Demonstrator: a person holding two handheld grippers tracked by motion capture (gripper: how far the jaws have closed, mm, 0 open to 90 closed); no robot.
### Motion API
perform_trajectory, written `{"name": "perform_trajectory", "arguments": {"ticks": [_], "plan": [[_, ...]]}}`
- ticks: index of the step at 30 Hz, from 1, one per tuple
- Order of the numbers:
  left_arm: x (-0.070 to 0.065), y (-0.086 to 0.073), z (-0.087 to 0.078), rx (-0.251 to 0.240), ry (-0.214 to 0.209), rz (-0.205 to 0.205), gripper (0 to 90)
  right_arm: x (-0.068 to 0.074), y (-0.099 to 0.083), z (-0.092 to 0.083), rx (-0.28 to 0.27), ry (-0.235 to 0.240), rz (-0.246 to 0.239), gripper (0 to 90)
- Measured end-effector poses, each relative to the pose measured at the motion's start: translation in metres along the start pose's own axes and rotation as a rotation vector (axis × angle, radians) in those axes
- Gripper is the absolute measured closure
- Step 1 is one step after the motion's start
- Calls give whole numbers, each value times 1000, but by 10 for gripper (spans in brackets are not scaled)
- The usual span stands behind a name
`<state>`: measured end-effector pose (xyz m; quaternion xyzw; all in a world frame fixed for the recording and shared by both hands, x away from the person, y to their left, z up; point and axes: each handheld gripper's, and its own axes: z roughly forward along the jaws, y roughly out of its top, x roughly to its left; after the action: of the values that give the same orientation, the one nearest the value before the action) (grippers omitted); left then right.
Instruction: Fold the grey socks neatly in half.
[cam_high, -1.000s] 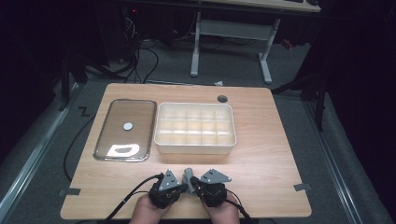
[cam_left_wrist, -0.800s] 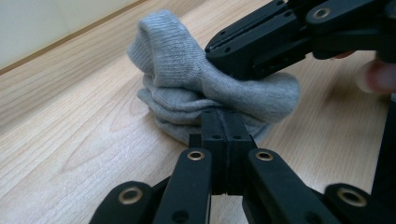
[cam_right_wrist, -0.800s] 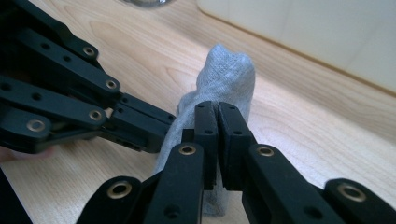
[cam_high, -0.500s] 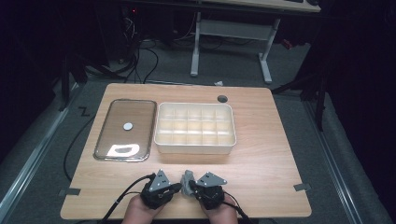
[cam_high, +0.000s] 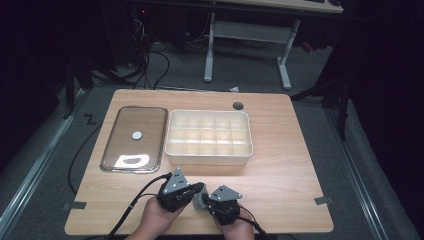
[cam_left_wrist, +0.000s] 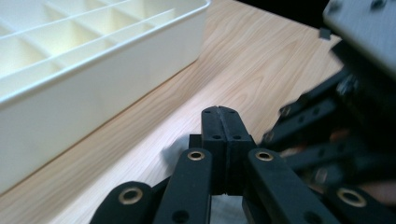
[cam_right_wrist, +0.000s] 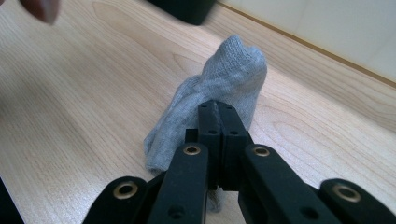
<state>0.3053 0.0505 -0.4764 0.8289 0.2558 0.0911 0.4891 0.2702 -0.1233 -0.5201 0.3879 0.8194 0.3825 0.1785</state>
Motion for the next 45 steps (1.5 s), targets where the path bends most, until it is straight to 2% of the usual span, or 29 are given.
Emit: {"name": "perform_trajectory", "arguments": {"ticks": [1,4,9,11,13,18,19,20,21,23,25,31,34,37,45], "plan": [[-3,3,10,31,3,13,899,0,0,0,-1,1,-1,900],[-2,3,16,54,9,8,899,0,-1,0,-3,2,2,900],[9,-13,24,89,38,-31,900,1,-2,0,-13,2,-6,900],[15,-23,19,84,52,-60,900,2,-2,0,-16,0,-11,900],[16,-30,17,85,59,-69,900,2,-3,0,-19,2,-4,900],[17,-40,17,70,64,-64,900,2,-2,0,-20,5,-7,900],[16,-42,17,65,71,-58,900,2,0,-4,-25,3,4,900],[16,-42,17,65,71,-58,900,2,0,-4,-25,3,4,900],[16,-42,16,62,71,-56,900,5,1,-11,-62,23,1,900],[17,-43,16,59,66,-58,900,8,1,-15,-71,34,-4,900],[18,-44,16,57,61,-57,900,14,-3,-16,-48,48,-19,900],[22,-47,16,48,31,-61,900,14,-10,-8,-4,67,2,900],[24,-48,16,46,17,-73,900,16,-12,-8,-10,61,-7,900],[26,-52,16,22,7,-86,900,14,-14,-7,-24,67,3,900],[25,-53,15,13,11,-67,900,10,-10,-9,-15,99,12,882]]}}
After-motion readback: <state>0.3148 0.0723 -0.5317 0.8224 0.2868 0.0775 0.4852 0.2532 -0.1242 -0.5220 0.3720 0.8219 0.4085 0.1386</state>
